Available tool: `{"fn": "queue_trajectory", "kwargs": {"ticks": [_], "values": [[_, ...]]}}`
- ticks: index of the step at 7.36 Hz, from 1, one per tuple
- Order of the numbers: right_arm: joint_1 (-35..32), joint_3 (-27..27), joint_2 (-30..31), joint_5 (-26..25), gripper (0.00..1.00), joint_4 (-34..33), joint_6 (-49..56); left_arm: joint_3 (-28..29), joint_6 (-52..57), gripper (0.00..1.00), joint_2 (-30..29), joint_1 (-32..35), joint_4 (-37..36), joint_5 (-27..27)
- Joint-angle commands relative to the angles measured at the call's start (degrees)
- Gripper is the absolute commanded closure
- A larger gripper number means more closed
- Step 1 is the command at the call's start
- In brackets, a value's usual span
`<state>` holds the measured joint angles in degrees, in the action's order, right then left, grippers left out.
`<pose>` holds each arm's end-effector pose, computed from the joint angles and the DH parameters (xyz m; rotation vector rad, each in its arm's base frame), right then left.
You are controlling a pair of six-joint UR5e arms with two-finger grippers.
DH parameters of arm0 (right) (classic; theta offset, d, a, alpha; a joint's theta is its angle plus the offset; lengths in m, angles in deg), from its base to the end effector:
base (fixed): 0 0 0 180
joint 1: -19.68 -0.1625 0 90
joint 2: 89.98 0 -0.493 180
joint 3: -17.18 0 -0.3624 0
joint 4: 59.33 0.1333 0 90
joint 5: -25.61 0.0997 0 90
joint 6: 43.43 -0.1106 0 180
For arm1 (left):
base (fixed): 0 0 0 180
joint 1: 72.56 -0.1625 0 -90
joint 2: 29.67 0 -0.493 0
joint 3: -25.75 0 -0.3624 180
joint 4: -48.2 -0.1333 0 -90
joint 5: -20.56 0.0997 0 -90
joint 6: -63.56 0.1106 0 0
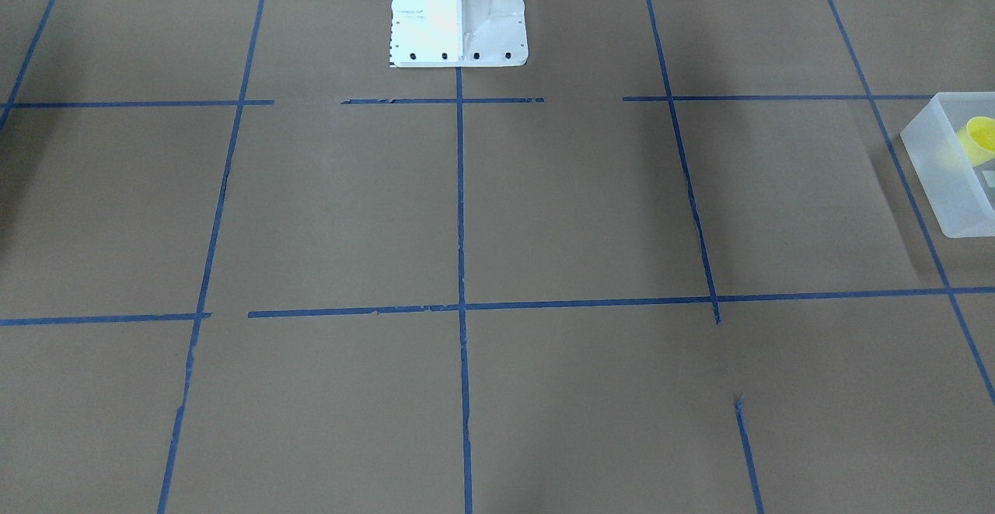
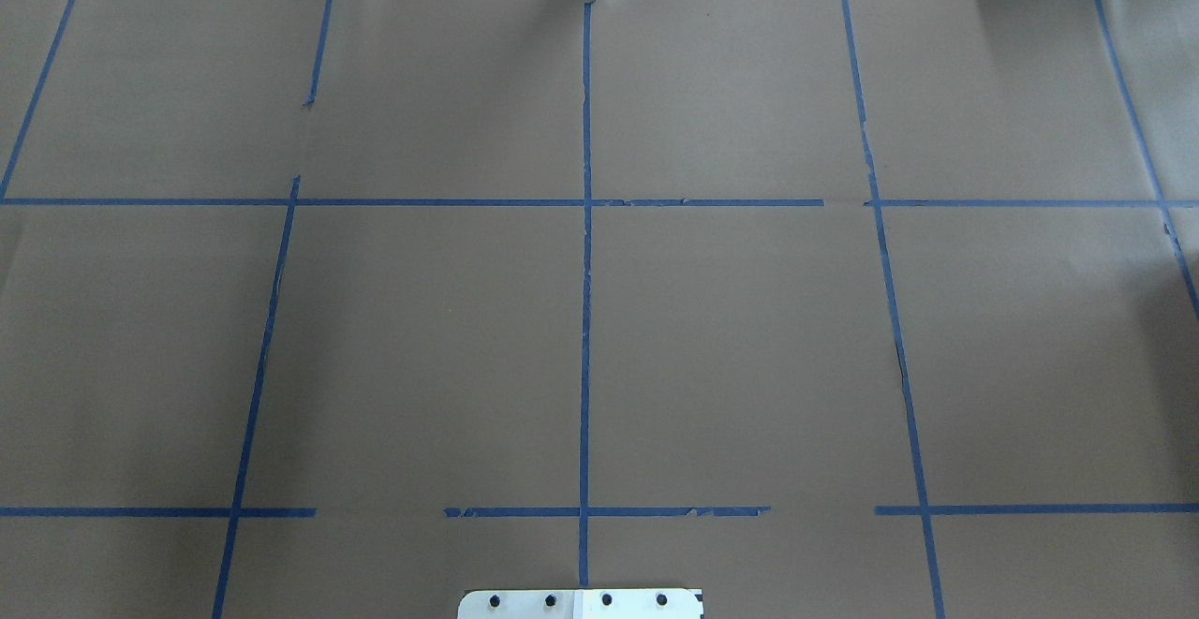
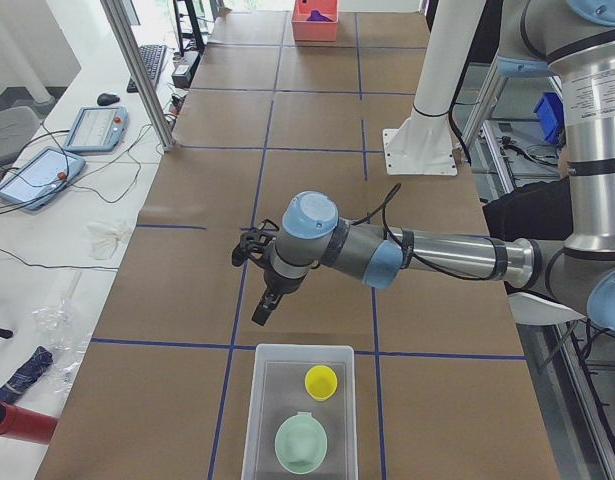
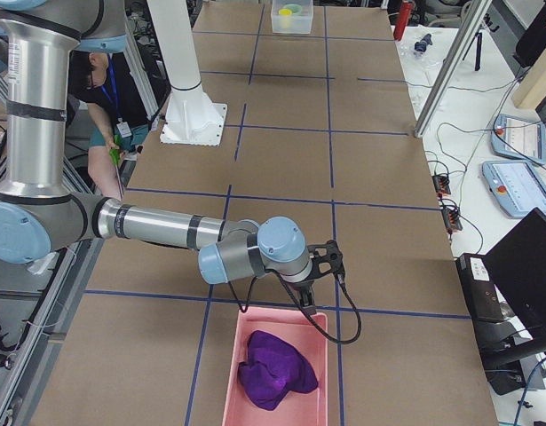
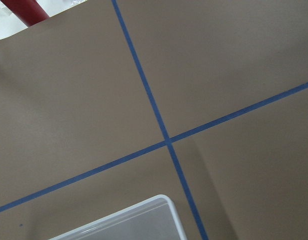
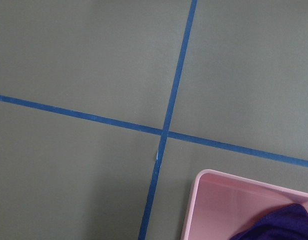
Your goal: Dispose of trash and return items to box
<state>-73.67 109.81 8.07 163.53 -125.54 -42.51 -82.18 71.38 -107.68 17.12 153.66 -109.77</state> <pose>0.0751 -0.4060 0.7238 0.3322 -0.8169 -0.0944 -0.0596 -0.3820 0.6494 0.4036 0.6723 0.2662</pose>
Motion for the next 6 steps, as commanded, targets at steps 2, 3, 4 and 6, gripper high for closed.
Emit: {"fn": "queue_trajectory", "kwargs": {"ticks": [2, 3, 4, 6], "values": [[0.5, -0.5, 3.1, -0.8, 0.0, 1.7, 0.8, 6.5, 2.6, 0.0, 0.7, 0.0, -5.1, -3.6], [0.5, -1.0, 4.2, -0.1, 0.0, 1.0, 0.0, 6.9, 2.6, 0.0, 1.3, 0.1, -5.2, -3.5], [0.5, -1.0, 4.5, 0.3, 0.0, 1.0, -0.1, 7.1, 2.5, 0.0, 1.4, 0.1, -5.3, -3.3], [6.7, -0.4, 4.2, 0.9, 0.0, -1.3, 0.0, 6.6, 2.1, 0.0, 1.3, 0.1, -10.2, -3.4]]}}
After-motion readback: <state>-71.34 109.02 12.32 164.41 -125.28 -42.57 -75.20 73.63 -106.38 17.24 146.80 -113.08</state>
